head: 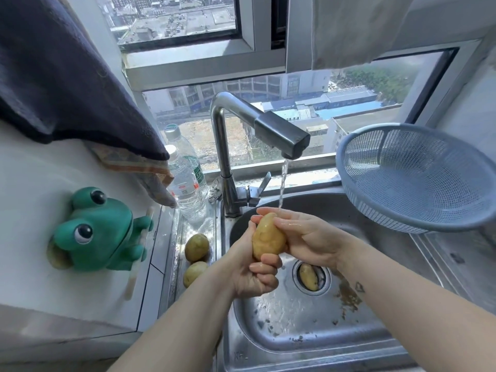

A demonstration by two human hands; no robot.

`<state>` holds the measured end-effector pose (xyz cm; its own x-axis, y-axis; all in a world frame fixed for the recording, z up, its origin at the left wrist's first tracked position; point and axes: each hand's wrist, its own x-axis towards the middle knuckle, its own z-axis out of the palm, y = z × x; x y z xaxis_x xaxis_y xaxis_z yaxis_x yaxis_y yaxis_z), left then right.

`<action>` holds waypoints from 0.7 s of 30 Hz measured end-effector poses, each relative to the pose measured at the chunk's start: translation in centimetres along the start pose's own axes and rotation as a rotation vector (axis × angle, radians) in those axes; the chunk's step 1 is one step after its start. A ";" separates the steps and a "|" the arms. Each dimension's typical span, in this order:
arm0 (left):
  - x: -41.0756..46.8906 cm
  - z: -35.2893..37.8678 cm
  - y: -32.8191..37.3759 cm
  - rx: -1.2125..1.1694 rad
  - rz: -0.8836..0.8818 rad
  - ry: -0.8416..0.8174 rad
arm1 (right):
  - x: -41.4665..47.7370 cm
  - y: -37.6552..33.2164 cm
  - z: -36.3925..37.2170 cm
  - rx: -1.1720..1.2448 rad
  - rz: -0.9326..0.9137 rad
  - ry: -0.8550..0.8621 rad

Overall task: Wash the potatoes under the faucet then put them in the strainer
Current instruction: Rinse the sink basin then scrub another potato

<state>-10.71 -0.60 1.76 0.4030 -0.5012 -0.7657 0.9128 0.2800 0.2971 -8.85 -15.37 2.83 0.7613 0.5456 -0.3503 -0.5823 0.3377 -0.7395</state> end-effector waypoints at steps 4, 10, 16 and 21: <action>0.2 0.3 0.0 0.050 0.007 0.045 | 0.0 -0.3 0.5 -0.144 -0.055 0.120; 1.1 1.1 -0.3 0.013 0.076 0.122 | 0.7 0.4 1.1 -0.304 -0.165 0.382; 1.1 2.0 -0.3 0.191 0.336 0.281 | 1.2 1.2 0.7 -0.313 -0.179 0.556; 1.3 0.5 -0.6 0.271 0.418 0.328 | 0.6 0.3 0.0 -0.134 -0.048 0.261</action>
<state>-10.75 -1.84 0.88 0.7300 -0.1022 -0.6758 0.6826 0.1589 0.7133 -8.60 -14.94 2.45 0.8450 0.3095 -0.4362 -0.5140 0.2445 -0.8222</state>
